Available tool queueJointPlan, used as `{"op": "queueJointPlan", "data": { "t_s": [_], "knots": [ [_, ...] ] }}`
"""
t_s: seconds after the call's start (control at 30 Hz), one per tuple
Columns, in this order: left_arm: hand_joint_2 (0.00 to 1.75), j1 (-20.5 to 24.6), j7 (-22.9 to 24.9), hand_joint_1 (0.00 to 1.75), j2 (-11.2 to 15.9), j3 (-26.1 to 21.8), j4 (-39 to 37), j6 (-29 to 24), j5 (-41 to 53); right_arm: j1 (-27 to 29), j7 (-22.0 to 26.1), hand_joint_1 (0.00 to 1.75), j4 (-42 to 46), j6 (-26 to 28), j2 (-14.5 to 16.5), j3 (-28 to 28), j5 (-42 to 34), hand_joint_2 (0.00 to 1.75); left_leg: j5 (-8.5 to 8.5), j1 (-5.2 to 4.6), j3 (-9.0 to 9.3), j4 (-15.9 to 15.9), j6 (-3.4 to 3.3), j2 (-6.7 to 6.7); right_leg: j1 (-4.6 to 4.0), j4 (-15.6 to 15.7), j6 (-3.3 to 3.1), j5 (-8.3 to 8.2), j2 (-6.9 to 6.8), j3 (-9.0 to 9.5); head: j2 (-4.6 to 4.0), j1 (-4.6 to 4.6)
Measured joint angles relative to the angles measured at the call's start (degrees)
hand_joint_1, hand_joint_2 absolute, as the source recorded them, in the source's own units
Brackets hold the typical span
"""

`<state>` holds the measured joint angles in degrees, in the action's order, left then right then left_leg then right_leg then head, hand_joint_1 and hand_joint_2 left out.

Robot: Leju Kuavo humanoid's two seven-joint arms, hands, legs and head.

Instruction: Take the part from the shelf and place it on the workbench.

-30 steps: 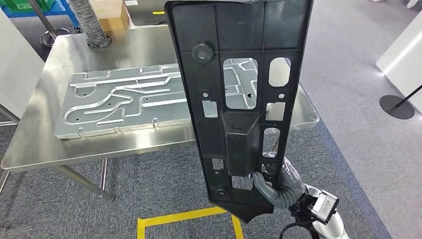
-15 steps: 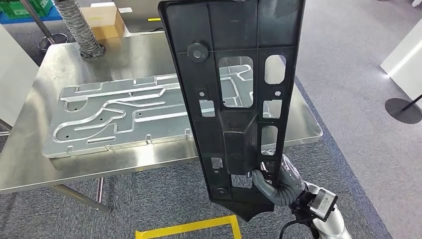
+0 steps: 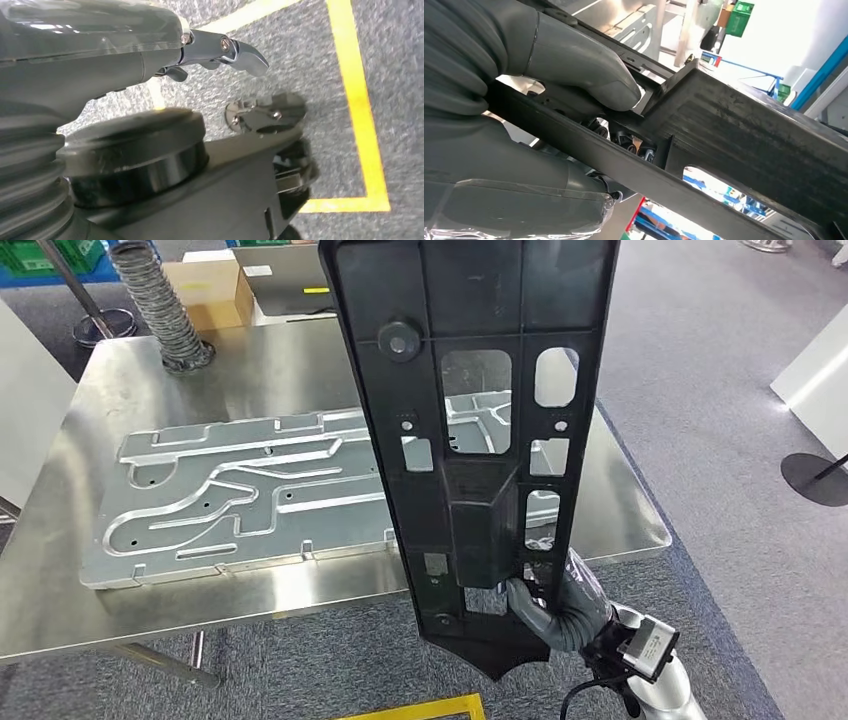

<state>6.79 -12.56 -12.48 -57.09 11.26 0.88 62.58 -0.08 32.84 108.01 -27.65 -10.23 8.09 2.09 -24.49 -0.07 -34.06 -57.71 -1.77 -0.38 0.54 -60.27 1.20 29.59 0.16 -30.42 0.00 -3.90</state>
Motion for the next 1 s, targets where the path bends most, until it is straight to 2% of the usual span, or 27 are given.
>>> {"op": "queueJointPlan", "data": {
  "t_s": [0.03,0.13,0.17,0.2,0.23,0.27,0.3,0.33,0.37,0.4,0.47,0.5,0.53,0.6,0.63,0.67,0.7,0.73,0.8,0.83,0.87,1.0],
  "knots": [
    [1.75,0.07,0.01,0.0,-0.03,0.0,0.0,0.03,0.0,0.13,0.08,1.75,0.09,0.01,-0.01,-0.13,-0.02,1.75,-0.18,0.1,0.55,0.22,-0.25,-0.02,0.11,-2.57,0.22,0.87,-0.01,-1.41,0.0,0.0],
    [1.75,0.11,0.02,0.0,-0.08,0.0,0.0,0.1,0.0,0.66,0.25,1.75,0.2,0.01,-0.02,-0.44,-0.08,1.75,-1.28,0.03,1.71,0.29,-0.61,-0.03,0.3,-12.53,0.89,4.51,-0.02,-8.15,0.0,-0.01],
    [1.75,0.04,0.03,0.0,-0.09,0.0,0.0,0.1,0.0,0.92,0.26,1.75,0.2,0.01,-0.02,-0.51,-0.08,1.75,-1.71,0.02,2.2,0.28,-0.6,-0.06,0.33,-13.76,1.0,4.6,-0.03,-9.6,0.0,-0.01],
    [1.75,-0.01,0.03,0.0,-0.1,0.0,0.0,0.11,0.0,1.12,0.29,1.75,0.22,0.01,-0.02,-0.56,-0.08,1.75,-2.19,0.02,2.83,0.28,-0.56,-0.09,0.33,-12.84,0.99,3.39,-0.05,-10.02,0.0,0.0],
    [1.75,-0.03,0.03,0.0,-0.12,0.0,0.0,0.11,0.01,1.26,0.33,1.75,0.25,0.01,-0.02,-0.6,-0.08,1.75,-2.7,0.02,3.55,0.28,-0.48,-0.12,0.32,-10.04,0.87,1.07,-0.07,-9.47,0.0,-0.01],
    [1.75,-0.05,0.01,0.0,-0.15,0.0,0.0,0.12,0.01,1.36,0.4,1.75,0.32,0.01,-0.02,-0.66,-0.08,1.75,-3.27,0.02,4.18,0.29,-0.34,-0.14,0.28,-5.99,0.63,-1.95,-0.09,-8.29,0.0,0.0],
    [1.75,-0.03,-0.02,0.0,-0.18,0.0,0.0,0.13,0.02,1.45,0.49,1.75,0.4,0.02,-0.02,-0.73,-0.09,1.75,-3.83,-0.04,4.83,0.22,-0.1,-0.16,0.11,-2.37,0.37,-3.95,-0.12,-7.2,0.0,0.0],
    [1.75,0.0,-0.05,0.0,-0.2,0.0,0.0,0.14,0.02,1.6,0.57,1.75,0.5,0.03,-0.03,-0.79,-0.09,1.75,-4.32,-0.09,5.23,0.19,0.21,-0.18,-0.08,0.09,0.02,-5.12,-0.14,-6.4,0.0,-0.01],
    [1.75,0.01,-0.07,0.0,-0.21,0.0,0.0,0.15,0.02,1.83,0.64,1.75,0.69,0.05,-0.04,-0.87,-0.09,1.75,-4.72,-0.14,5.53,0.15,0.55,-0.19,-0.27,1.34,-0.33,-5.6,-0.13,-6.0,0.0,-0.01],
    [1.75,0.01,-0.1,0.0,-0.21,0.0,0.0,0.17,0.02,2.06,0.69,1.75,0.89,0.07,-0.05,-0.95,-0.09,1.75,-4.91,-0.21,5.89,0.04,0.88,-0.18,-0.42,1.49,-0.69,-5.14,-0.1,-5.89,0.0,-0.01],
    [1.75,0.01,-0.19,0.0,-0.2,0.0,0.0,0.27,-0.01,2.48,0.79,1.75,1.38,0.08,-0.09,-1.08,-0.09,1.75,-5.22,-0.25,6.25,-0.53,1.46,-0.11,-0.24,1.9,-1.43,-5.24,0.01,-5.01,0.0,-0.01],
    [1.75,0.03,-0.25,0.0,-0.19,0.0,0.0,0.33,-0.02,2.58,0.86,1.75,1.58,0.07,-0.13,-1.12,-0.09,1.75,-5.58,-0.23,5.82,-1.83,1.71,-0.06,-0.1,2.16,-1.79,-5.0,0.02,-4.44,0.0,-0.01],
    [1.75,0.06,-0.28,0.0,-0.18,0.0,0.0,0.37,-0.03,2.66,0.93,1.75,1.76,0.08,-0.16,-1.14,-0.1,1.75,-6.4,-0.15,4.69,-4.07,1.99,-0.03,0.04,2.36,-2.07,-4.77,0.01,-3.88,0.0,-0.01],
    [1.75,0.02,-0.32,0.0,-0.16,0.0,0.0,0.42,-0.07,2.96,1.03,1.75,2.04,0.1,-0.22,-1.16,-0.09,1.75,-9.15,0.11,0.48,-10.96,2.52,0.03,0.08,2.5,-2.43,-4.09,-0.05,-3.1,0.0,-0.01],
    [1.75,-0.08,-0.33,0.0,-0.16,0.0,0.0,0.42,-0.1,3.24,1.08,1.75,2.13,0.11,-0.22,-1.16,-0.07,1.75,-10.38,0.23,-1.78,-14.08,2.73,0.03,0.07,2.49,-2.45,-3.69,-0.04,-2.71,0.0,-0.01],
    [1.75,-0.19,-0.33,0.0,-0.15,0.0,0.0,0.42,-0.14,3.57,1.12,1.75,2.18,0.13,-0.22,-1.16,-0.04,1.75,-10.79,0.31,-3.46,-15.81,2.87,0.04,0.06,2.48,-2.43,-3.25,-0.02,-2.22,0.0,-0.01],
    [1.75,-0.29,-0.35,0.0,-0.14,0.0,0.0,0.39,-0.19,3.88,1.2,1.75,2.24,0.14,-0.22,-1.16,0.01,1.75,-10.01,0.35,-4.24,-15.61,2.92,0.05,0.06,2.48,-2.37,-2.78,0.02,-1.64,0.0,-0.01],
    [1.75,-0.35,-0.38,0.0,-0.13,0.0,0.0,0.34,-0.26,4.13,1.29,1.75,2.31,0.15,-0.22,-1.16,0.05,1.75,-8.03,0.38,-4.08,-13.44,2.86,0.05,0.07,2.48,-2.29,-2.29,0.04,-0.96,0.0,-0.01],
    [1.75,-0.4,-0.47,0.0,-0.11,-0.01,0.0,0.19,-0.44,4.36,1.52,1.75,2.55,0.15,-0.22,-1.16,0.1,1.75,-2.61,0.31,-2.26,-6.26,2.46,0.06,0.04,2.46,-1.99,-1.28,0.06,0.39,0.0,-0.01],
    [1.75,-0.41,-0.52,0.0,-0.1,-0.01,0.0,0.1,-0.54,4.38,1.63,1.75,2.64,0.13,-0.22,-1.16,0.13,1.75,-1.27,0.17,-1.49,-3.42,2.13,0.09,0.0,2.43,-1.75,-0.85,0.08,0.77,0.0,-0.01],
    [1.75,-0.43,-0.57,0.0,-0.1,-0.02,0.0,0.03,-0.62,4.37,1.71,1.75,2.69,0.11,-0.22,-1.16,0.14,1.75,-0.39,0.01,-1.04,-1.78,1.75,0.11,-0.03,2.42,-1.43,-0.5,0.1,0.97,0.0,-0.01],
    [1.75,-0.63,-0.72,0.0,-0.05,-0.05,0.0,-0.12,-0.73,4.32,1.8,1.75,2.74,0.07,-0.39,-1.15,0.18,1.75,-0.54,-0.02,0.39,-0.3,0.26,0.1,0.1,0.9,-0.02,0.21,0.05,1.2,0.0,0.0]
  ]
}}
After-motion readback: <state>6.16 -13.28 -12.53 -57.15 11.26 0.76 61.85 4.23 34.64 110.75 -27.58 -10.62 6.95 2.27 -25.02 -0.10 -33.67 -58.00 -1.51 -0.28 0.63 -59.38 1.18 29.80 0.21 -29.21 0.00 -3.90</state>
